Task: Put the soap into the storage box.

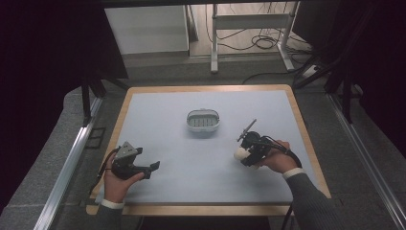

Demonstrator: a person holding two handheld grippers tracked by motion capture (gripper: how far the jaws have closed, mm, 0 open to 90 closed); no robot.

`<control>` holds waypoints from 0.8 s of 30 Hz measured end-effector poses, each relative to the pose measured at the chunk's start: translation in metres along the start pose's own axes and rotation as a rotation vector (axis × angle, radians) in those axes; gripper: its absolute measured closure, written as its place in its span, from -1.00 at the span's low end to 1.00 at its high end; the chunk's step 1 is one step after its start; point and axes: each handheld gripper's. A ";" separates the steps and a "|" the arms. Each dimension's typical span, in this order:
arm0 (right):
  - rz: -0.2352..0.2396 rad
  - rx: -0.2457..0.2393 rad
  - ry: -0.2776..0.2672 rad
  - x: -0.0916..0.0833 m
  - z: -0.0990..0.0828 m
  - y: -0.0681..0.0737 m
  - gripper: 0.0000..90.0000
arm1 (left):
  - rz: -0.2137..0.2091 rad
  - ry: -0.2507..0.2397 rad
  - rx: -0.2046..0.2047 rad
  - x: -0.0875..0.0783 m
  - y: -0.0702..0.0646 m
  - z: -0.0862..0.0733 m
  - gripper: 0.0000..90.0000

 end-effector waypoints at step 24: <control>-0.031 -0.017 -0.080 -0.021 0.023 -0.013 0.11 | 0.001 -0.005 -0.001 -0.001 0.000 0.000 -0.80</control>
Point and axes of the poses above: each handheld gripper's, and its own axes: x roughly forward along the jaws, z roughly out of its top, y roughly to its left, and after that the axes turned 14 degrees about z, right-handed
